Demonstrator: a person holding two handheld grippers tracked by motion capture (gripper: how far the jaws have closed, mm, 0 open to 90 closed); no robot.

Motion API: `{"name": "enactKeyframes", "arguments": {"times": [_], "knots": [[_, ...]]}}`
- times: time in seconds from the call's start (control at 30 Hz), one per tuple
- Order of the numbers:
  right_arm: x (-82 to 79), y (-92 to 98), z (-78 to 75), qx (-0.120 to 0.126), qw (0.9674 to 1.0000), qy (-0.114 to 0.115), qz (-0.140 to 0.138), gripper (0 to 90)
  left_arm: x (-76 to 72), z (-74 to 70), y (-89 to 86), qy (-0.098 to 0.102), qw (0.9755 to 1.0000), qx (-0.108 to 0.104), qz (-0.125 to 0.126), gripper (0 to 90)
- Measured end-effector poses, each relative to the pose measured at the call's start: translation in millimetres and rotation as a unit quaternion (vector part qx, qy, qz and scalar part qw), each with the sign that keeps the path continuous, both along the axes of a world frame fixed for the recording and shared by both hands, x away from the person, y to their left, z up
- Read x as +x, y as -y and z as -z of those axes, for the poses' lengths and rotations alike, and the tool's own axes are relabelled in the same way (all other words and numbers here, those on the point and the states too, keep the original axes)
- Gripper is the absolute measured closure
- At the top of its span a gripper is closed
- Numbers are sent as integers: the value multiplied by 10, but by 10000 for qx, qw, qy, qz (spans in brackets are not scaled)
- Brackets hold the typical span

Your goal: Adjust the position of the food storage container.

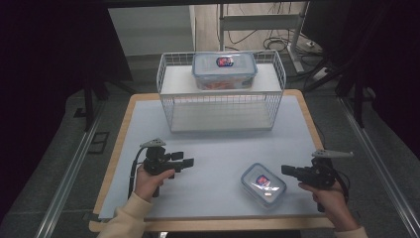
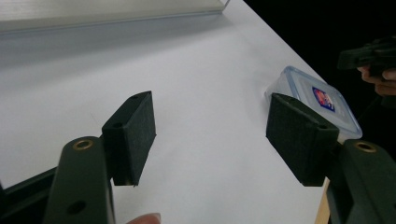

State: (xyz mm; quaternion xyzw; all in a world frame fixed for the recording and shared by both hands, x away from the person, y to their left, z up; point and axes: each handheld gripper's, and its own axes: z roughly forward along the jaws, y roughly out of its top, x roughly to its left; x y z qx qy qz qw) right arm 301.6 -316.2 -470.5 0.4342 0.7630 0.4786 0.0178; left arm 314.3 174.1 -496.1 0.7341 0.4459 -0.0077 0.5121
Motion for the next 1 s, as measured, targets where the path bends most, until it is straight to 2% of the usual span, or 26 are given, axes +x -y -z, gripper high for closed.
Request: {"name": "enactKeyframes", "arguments": {"times": [0.1,0.13,0.2,0.37,0.47,0.67,0.83,0.87,0.9,1.0], "knots": [[-123,81,54,-73,9999,-53,50,895,-9,30,-5,-41,10000,27,-11,330],[-211,139,103,-159,9998,-115,80,895,-8,37,-6,-51,10000,40,-20,330],[-257,160,136,-206,9996,-155,84,895,-3,45,-4,-59,10000,60,-9,330],[-467,195,292,-592,9976,-357,-1,895,4,83,11,-112,9999,113,1,330],[-540,158,356,-777,9955,-521,-129,895,-5,89,19,-112,9998,142,-1,329],[-555,-11,410,-879,9931,-632,-450,895,2,92,16,-117,9998,139,-6,329],[-512,-81,409,-877,9933,-606,-446,895,7,96,11,-125,9998,134,-20,328],[-500,-89,406,-858,9936,-596,-423,895,8,96,6,-125,9998,146,-23,328],[-475,-104,411,-731,9946,-628,-386,895,8,96,0,-126,9998,167,-17,328],[-436,-128,427,-715,9945,-657,-392,895,6,99,-8,-138,9998,148,-65,323]]}}
